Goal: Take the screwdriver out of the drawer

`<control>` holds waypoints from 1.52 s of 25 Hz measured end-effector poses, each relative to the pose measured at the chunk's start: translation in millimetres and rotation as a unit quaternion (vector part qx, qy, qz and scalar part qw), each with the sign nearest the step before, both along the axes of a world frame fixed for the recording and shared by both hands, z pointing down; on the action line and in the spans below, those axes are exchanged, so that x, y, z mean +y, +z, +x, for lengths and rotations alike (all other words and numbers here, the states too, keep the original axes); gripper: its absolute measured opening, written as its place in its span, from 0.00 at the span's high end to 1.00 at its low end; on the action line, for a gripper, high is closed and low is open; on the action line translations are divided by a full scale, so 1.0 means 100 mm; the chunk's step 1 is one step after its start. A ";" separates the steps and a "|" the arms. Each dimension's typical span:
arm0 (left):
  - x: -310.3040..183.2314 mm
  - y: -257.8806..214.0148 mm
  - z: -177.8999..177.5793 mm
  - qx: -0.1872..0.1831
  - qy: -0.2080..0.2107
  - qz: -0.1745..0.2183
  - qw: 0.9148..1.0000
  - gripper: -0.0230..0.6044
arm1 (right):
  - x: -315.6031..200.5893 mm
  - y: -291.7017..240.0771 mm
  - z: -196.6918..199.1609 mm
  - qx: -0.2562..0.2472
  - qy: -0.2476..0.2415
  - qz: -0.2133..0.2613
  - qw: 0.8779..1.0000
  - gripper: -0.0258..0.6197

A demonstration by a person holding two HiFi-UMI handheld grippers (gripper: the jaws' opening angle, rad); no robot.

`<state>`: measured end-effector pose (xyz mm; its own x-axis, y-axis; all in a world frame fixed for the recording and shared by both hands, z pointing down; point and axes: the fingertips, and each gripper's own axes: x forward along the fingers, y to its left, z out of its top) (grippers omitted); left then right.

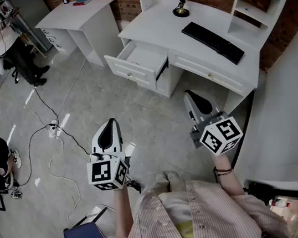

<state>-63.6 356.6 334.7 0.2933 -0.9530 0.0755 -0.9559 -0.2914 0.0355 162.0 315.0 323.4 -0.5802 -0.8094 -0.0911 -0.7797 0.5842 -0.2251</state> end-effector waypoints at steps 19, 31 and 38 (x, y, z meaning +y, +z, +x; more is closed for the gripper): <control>-0.16 0.22 0.11 0.015 -0.012 -0.025 0.999 0.97 | -0.27 0.33 0.14 0.007 0.014 -0.038 0.999 0.95; -0.63 0.36 -0.01 0.025 -0.015 -0.038 0.999 0.97 | -0.76 0.48 0.02 0.012 0.010 -0.052 0.999 0.88; -1.24 0.43 -0.17 0.029 -0.007 -0.044 0.999 0.97 | -1.32 0.57 -0.14 0.014 0.017 -0.065 0.998 0.83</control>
<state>-80.8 232.9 377.4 0.2855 -0.9478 0.1418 -0.9557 -0.2704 0.1165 148.4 182.9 380.5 -0.5525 -0.8329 0.0326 -0.8060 0.5239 -0.2755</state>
